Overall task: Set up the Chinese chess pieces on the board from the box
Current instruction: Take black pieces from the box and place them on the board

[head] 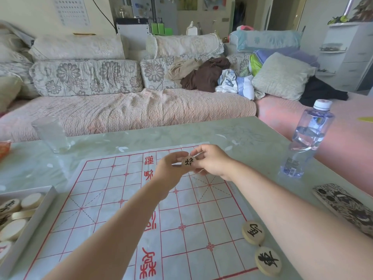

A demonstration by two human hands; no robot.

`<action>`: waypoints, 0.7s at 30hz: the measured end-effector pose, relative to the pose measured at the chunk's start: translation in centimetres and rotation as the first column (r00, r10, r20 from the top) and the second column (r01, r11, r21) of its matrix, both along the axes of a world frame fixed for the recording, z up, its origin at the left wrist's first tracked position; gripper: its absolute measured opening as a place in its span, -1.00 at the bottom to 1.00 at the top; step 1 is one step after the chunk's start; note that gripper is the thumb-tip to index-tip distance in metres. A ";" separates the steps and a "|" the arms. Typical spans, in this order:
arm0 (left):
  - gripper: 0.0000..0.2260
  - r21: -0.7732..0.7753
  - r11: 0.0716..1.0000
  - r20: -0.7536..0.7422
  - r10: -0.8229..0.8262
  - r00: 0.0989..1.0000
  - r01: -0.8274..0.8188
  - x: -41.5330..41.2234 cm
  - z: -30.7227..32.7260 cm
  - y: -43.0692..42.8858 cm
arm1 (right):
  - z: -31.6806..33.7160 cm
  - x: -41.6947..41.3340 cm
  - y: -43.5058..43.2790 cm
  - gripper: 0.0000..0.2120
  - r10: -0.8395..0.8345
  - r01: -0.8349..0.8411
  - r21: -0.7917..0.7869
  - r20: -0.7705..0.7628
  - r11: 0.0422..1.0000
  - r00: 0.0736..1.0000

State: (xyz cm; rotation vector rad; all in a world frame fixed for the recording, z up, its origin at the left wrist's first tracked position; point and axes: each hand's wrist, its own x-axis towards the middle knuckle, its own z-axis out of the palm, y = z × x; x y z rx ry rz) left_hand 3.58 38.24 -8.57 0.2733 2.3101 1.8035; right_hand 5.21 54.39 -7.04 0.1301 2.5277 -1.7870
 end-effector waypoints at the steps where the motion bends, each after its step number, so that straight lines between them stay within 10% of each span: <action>1: -0.69 0.036 0.999 0.024 0.007 1.000 -0.008 -0.2 0.0 -0.3 | 0.0 0.1 -0.2 -0.78 0.004 -0.004 -0.003 -0.012 1.000 1.000; 8: -0.80 0.112 0.987 0.127 0.105 0.986 -0.119 -1.5 0.3 -1.7 | -0.5 -0.7 -2.0 -0.61 0.065 -0.034 0.230 -0.128 0.973 0.990; 11: -0.75 -0.226 0.970 -0.073 0.077 0.994 -0.092 -2.3 0.1 -1.7 | -0.9 -1.5 -1.7 -0.61 -0.012 0.070 0.373 -0.155 0.925 0.988; 15: -0.70 -0.766 0.629 -0.304 -0.172 0.937 -0.133 -3.4 -1.0 -2.4 | -1.6 -3.2 0.0 -0.68 -0.138 0.230 0.642 -0.190 0.732 0.972; 21: -0.57 -0.866 0.493 -0.236 -0.262 0.936 -0.080 -4.5 -2.3 -3.0 | -2.3 -6.4 -0.3 -0.69 -0.139 0.260 0.669 -0.229 0.696 0.963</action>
